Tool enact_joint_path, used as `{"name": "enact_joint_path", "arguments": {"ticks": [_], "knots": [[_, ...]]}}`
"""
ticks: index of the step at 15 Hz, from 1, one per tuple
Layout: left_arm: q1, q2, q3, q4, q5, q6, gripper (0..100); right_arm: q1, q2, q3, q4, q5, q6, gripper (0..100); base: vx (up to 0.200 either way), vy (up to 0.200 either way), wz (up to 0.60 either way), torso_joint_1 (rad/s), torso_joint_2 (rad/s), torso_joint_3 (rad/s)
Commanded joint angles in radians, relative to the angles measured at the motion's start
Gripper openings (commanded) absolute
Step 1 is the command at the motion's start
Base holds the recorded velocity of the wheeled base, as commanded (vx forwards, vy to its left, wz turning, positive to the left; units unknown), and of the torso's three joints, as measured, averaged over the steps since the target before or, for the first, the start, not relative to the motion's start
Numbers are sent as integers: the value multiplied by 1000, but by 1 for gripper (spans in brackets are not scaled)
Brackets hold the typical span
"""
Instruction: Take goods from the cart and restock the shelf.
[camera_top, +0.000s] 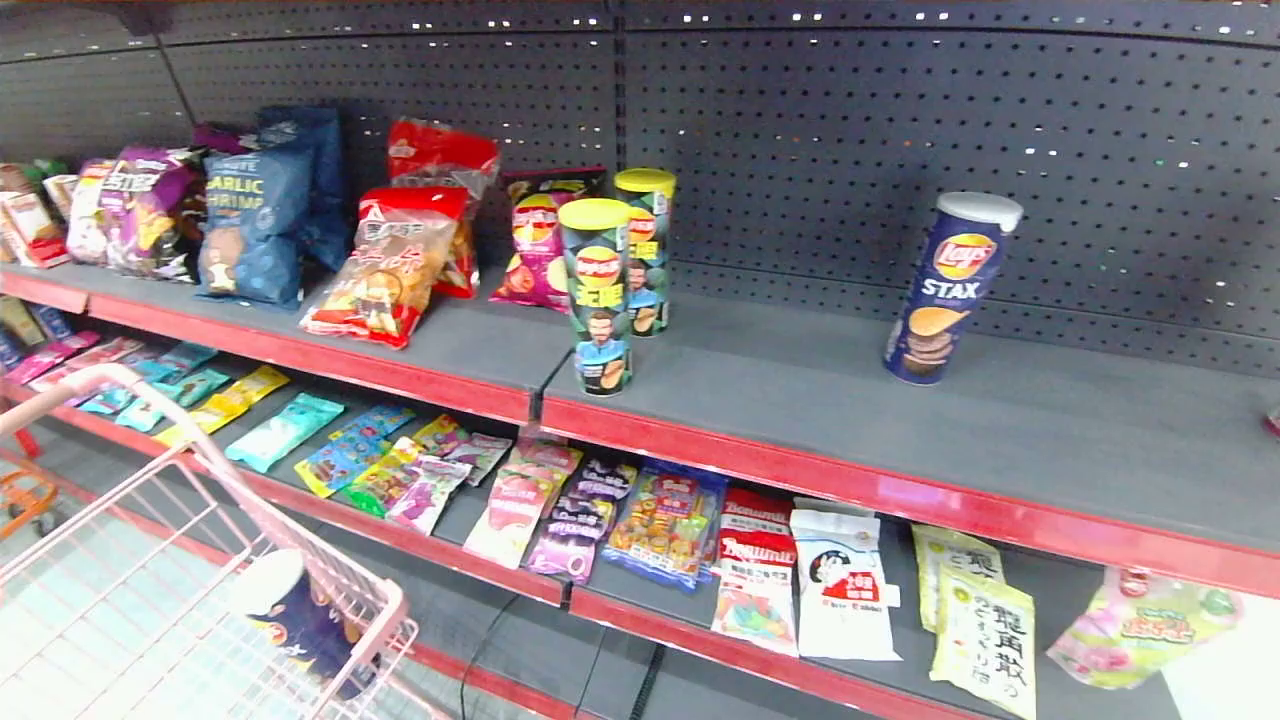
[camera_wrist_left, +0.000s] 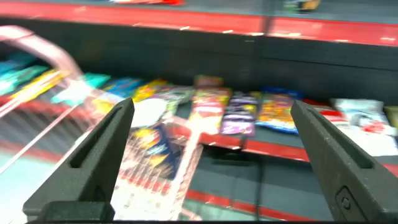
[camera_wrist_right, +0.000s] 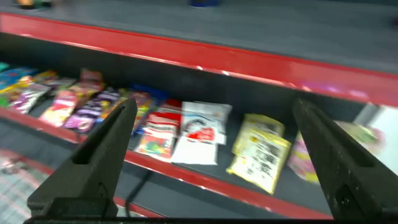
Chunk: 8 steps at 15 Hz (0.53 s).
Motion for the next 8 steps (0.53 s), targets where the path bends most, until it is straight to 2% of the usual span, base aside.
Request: {"name": "enact_joint_path", "arguments": {"ticks": [1, 4, 8], "knots": [[0, 1, 0, 0, 0, 0, 100, 0, 1, 0, 0, 0, 0, 100, 0, 0, 600, 2, 12, -2], [0, 1, 0, 0, 0, 0, 100, 0, 1, 0, 0, 0, 0, 100, 0, 0, 600, 1, 4, 2], [0, 1, 0, 0, 0, 0, 100, 0, 1, 0, 0, 0, 2, 100, 0, 0, 0, 0, 0, 0]]}}
